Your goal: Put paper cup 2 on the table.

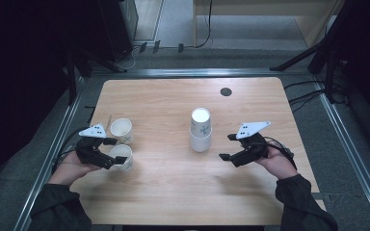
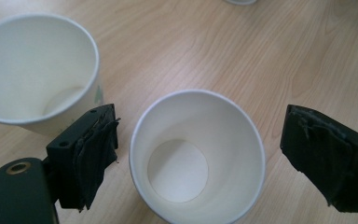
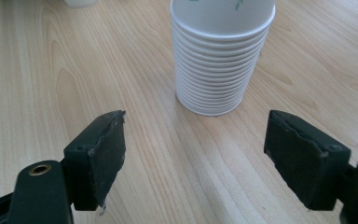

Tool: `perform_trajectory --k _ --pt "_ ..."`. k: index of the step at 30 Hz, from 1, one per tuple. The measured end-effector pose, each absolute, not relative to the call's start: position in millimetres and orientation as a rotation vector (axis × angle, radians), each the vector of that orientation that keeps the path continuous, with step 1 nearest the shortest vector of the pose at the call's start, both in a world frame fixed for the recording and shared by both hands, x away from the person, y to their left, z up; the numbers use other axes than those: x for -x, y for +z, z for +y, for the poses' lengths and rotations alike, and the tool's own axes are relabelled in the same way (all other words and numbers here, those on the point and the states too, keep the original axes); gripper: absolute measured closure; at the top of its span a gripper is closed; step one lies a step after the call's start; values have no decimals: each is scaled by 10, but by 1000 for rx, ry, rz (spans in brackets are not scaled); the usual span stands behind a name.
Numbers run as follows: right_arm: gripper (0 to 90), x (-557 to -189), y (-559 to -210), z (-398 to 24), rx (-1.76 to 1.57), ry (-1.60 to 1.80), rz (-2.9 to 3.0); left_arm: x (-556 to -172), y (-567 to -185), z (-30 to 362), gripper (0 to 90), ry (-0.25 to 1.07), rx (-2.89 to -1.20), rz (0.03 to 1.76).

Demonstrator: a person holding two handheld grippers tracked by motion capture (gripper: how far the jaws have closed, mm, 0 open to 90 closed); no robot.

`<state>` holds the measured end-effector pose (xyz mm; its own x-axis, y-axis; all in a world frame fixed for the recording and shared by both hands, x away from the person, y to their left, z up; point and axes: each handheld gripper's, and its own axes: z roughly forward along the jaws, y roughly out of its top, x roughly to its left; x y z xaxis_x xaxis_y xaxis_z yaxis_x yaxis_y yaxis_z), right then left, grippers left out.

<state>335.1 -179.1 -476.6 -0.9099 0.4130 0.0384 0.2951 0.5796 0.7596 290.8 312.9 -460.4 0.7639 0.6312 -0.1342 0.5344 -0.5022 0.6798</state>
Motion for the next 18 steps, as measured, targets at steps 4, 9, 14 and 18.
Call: perform_trajectory --k 4,9,14,18 --pt "209 -3348 -4771 -1784 -599 1233 2664 -2895 -4489 3122 112 179 -2184 864" --pt "209 -3349 -4775 -1781 -589 1225 2667 -2886 -4384 3048 111 197 -2174 862" --pt "209 -3343 -4774 -1781 -593 1226 2669 -2922 -4316 2940 127 201 -2170 915" --pt "209 -3345 -4780 -1780 -586 1220 2669 -2948 -4295 2854 127 198 -2150 931"
